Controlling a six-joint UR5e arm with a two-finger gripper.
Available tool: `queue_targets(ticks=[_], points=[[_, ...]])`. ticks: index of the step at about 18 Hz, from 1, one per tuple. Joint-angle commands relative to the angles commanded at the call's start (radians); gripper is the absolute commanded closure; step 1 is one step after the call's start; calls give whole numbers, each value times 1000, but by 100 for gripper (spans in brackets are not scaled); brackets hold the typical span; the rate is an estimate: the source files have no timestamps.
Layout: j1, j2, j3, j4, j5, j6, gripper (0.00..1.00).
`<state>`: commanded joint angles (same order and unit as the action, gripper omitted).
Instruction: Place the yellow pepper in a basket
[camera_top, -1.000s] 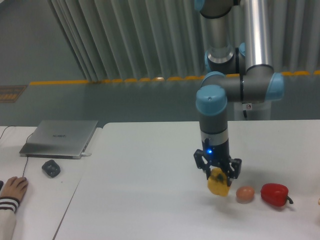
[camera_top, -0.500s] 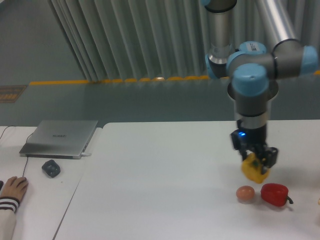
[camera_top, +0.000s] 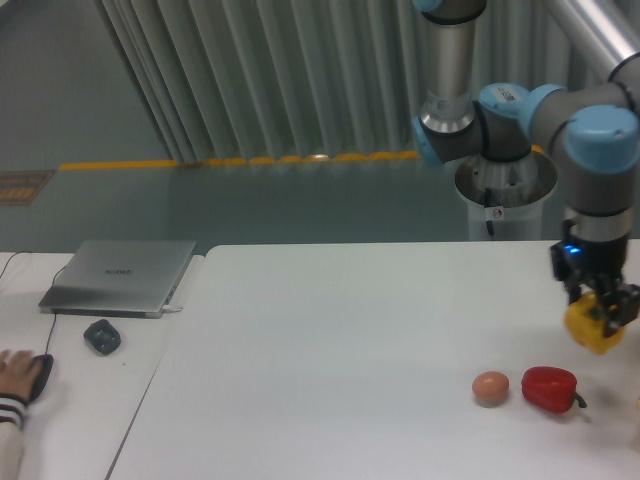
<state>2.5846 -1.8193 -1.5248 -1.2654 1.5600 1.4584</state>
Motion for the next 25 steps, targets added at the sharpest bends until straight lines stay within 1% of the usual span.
queue_targets(ticks=[2, 3, 4, 7, 8, 10, 11, 15, 16, 17, 19, 20, 21, 22, 25], points=[[34, 2, 5, -40, 17, 95, 58], [52, 2, 5, -42, 29, 147, 58], [69, 2, 14, -39, 17, 167, 58], [121, -3, 78, -20, -89, 113, 58], [141, -8, 93, -9, -116, 106, 58], [147, -20, 103, 56, -115, 100, 58], [150, -31, 101, 79, -109, 99, 58], [180, -47, 92, 119, -103, 102, 58], [181, -51, 86, 123, -97, 99, 57], [186, -52, 72, 130, -86, 99, 54], [192, -60, 61, 161, -61, 99, 51], [193, -60, 61, 162, -55, 99, 45], [195, -61, 61, 162, -55, 100, 25], [197, -64, 63, 169, -55, 99, 0], [201, -67, 64, 169, -55, 99, 0]])
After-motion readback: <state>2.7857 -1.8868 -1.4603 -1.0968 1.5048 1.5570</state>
